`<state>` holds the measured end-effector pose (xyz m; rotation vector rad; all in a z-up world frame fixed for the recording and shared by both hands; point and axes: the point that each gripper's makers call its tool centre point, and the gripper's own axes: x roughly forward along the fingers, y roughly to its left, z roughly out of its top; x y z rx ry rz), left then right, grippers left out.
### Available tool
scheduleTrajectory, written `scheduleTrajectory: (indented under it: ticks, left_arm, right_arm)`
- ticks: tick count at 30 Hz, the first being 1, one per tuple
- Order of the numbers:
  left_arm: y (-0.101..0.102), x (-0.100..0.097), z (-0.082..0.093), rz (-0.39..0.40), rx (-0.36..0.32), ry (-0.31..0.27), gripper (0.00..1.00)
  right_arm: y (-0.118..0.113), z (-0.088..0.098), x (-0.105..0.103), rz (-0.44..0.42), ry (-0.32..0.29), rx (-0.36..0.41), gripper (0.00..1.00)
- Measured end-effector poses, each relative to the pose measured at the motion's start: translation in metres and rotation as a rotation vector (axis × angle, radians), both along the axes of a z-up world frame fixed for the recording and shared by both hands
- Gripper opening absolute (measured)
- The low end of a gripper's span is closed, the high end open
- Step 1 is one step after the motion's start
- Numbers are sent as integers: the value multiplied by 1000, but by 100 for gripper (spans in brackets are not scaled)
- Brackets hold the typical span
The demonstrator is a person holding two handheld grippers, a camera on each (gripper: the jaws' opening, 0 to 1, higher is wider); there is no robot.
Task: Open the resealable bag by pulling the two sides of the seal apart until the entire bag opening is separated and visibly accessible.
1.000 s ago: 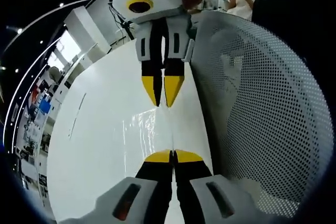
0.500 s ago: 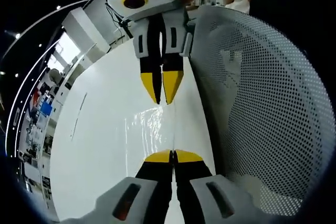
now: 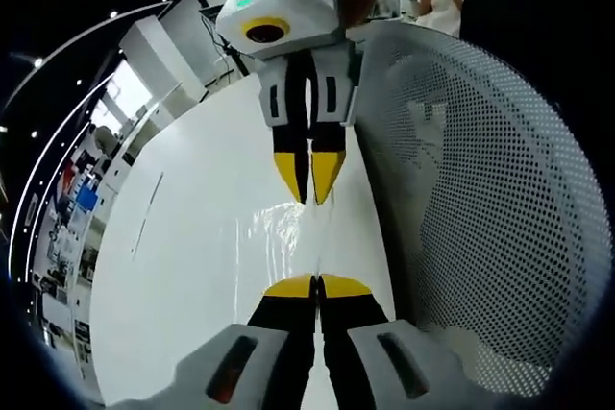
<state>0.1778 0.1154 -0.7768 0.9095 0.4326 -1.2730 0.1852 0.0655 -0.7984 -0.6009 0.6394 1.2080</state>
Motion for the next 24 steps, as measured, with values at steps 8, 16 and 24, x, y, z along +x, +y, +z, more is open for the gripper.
scheduleTrajectory:
  ticks: [8,16,24]
  left_arm:
    - [4,-1,-9,16,47,30,0]
    - [-1,5,3,61,25,-29,6]
    - [-11,2,13,34,-2,-67,8]
  right_arm:
    - [4,-1,-1,-3,13,1,0]
    - [9,2,4,-19,9,13,0]
    - [10,0,5,-20,12,1,0]
